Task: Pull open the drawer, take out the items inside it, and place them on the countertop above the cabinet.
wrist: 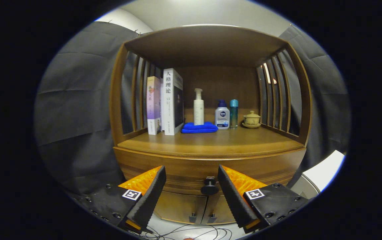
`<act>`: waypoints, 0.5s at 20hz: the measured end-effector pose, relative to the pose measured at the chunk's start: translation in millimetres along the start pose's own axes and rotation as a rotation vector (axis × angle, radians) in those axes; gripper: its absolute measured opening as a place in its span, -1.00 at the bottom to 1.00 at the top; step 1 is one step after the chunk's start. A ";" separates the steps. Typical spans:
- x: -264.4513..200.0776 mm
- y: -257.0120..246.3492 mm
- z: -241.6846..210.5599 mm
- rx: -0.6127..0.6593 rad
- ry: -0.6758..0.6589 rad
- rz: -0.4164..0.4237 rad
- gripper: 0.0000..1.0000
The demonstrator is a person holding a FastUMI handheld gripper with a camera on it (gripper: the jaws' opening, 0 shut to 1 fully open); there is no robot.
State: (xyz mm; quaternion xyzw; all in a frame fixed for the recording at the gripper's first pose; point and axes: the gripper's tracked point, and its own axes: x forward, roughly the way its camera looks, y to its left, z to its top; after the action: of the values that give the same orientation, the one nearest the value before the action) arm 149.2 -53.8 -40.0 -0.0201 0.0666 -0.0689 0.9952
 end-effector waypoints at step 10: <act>44.5 -32.1 -53.5 0.024 0.161 -0.087 0.84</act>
State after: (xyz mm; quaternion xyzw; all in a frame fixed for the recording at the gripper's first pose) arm 181.3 -93.5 -97.2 -0.0053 0.1446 -0.1142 0.9829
